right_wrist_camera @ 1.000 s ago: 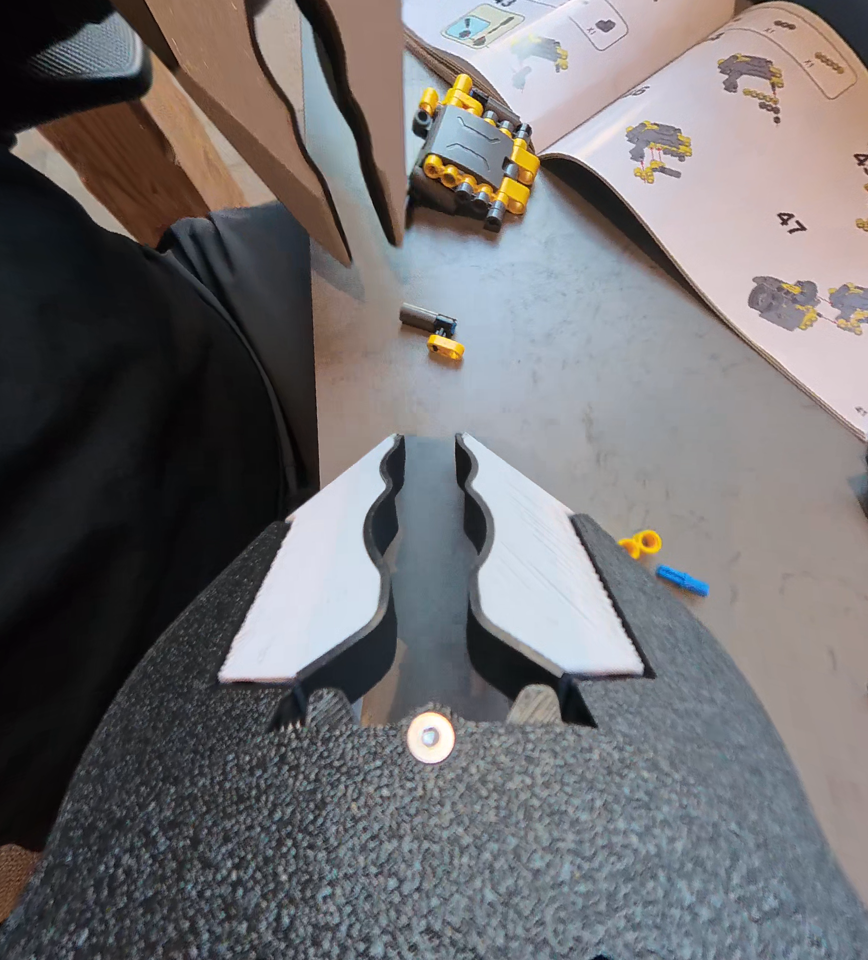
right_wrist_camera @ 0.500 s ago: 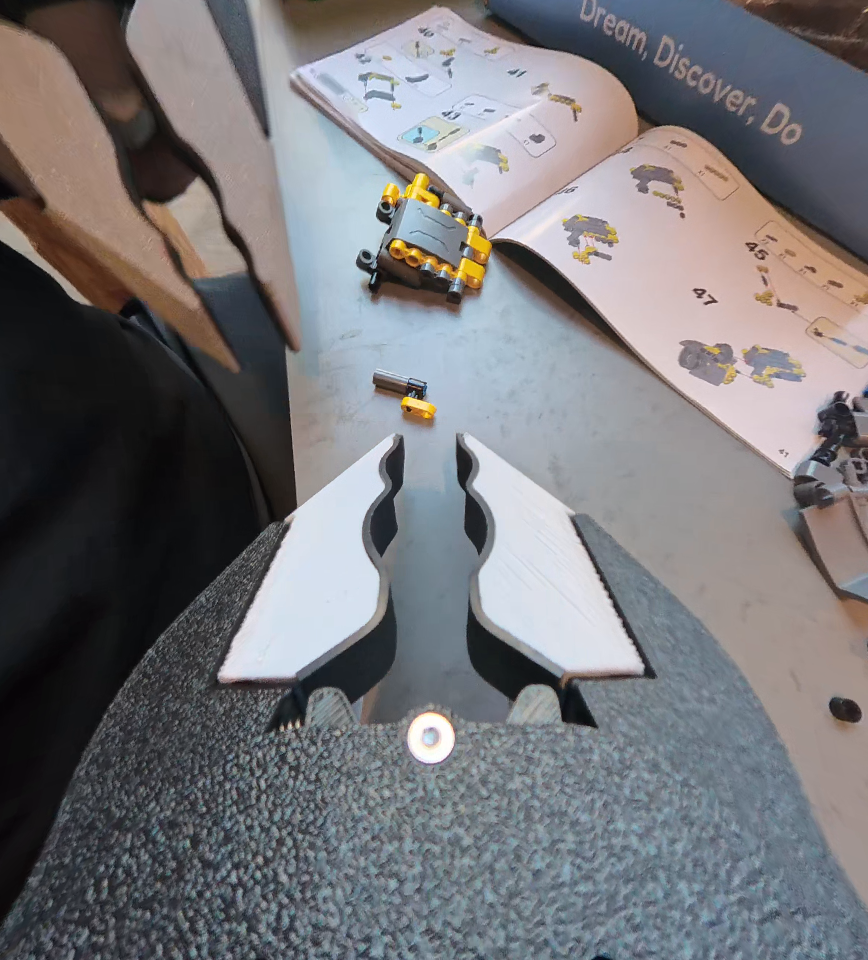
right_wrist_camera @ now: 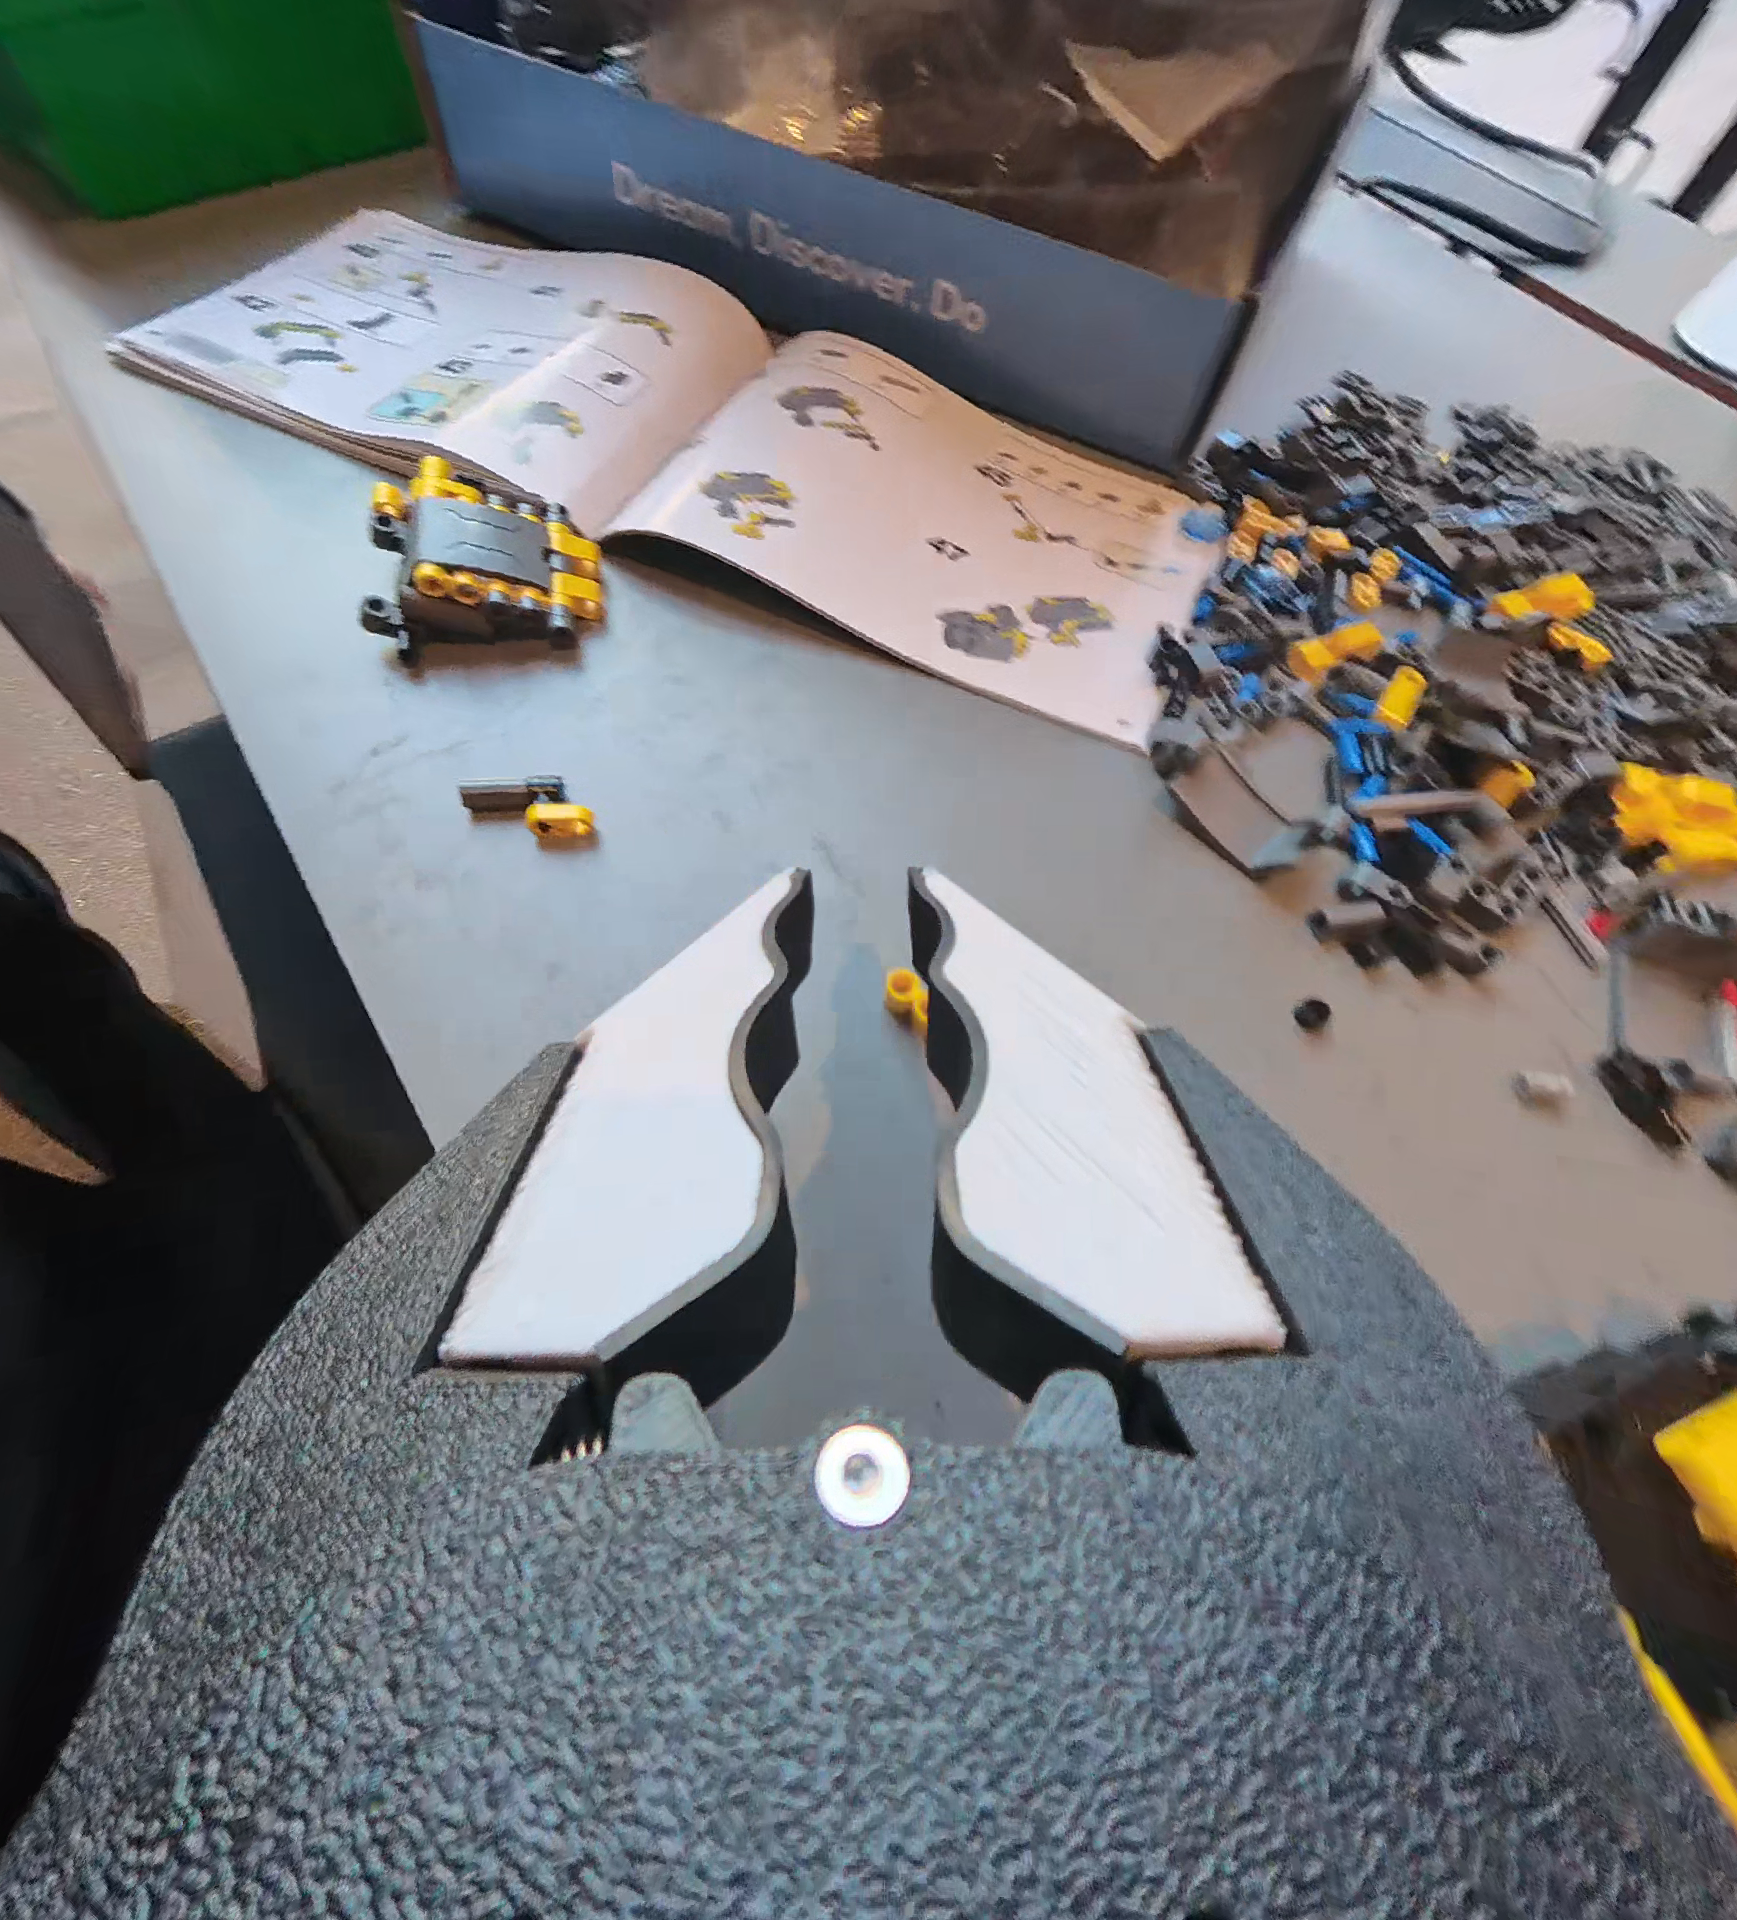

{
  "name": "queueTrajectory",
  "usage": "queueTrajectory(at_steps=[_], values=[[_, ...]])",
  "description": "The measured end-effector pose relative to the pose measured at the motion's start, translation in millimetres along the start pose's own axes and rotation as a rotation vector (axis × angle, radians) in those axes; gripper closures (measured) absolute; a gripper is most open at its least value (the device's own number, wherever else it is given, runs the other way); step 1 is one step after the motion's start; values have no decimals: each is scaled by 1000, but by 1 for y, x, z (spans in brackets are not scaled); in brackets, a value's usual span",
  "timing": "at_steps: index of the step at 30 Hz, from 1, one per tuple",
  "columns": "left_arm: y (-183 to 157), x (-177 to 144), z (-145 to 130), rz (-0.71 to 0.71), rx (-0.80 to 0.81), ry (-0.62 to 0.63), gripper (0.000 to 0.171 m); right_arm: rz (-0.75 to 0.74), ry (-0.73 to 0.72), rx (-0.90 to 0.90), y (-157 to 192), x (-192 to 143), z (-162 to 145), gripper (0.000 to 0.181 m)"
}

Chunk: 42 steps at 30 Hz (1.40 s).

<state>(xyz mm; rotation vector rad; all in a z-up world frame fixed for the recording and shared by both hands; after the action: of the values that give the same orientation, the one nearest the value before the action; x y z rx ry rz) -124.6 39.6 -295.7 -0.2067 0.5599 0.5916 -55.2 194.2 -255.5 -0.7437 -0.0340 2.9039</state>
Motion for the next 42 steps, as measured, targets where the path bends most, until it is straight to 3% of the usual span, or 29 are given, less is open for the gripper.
queueTrajectory(at_steps=[10, 19, 22, 38, 42], values=[[4, 7, 18, -45, 36, -66, 151, -71, 150, 131, -12, -14, -27, 164], [1, 12, 16, -25, 55, -50, 154, -29, 239, 122, -18, 7, -25, 156], [2, 9, 13, -10, 37, -49, 154, 33, 269, 123, -15, 13, -26, 172], [9, -4, 2, 15, -44, -70, 156, 217, 261, -37, 11, 26, -17, 175], [11, -2, 1, 7, -52, -66, 156, 249, 231, -29, 11, 22, -15, 165]])
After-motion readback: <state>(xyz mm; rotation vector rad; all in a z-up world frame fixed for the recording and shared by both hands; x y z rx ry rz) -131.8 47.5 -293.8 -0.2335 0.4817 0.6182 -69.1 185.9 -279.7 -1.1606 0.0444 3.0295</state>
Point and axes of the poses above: each gripper's, where its closed fingertips meet, x out along the fingers, z out of its top, y = z × x across the jaws, the point moved 6 cm from there along -x, back along the fingers, and after that the axes turned 2 degrees about z, right-handed, at the moved point
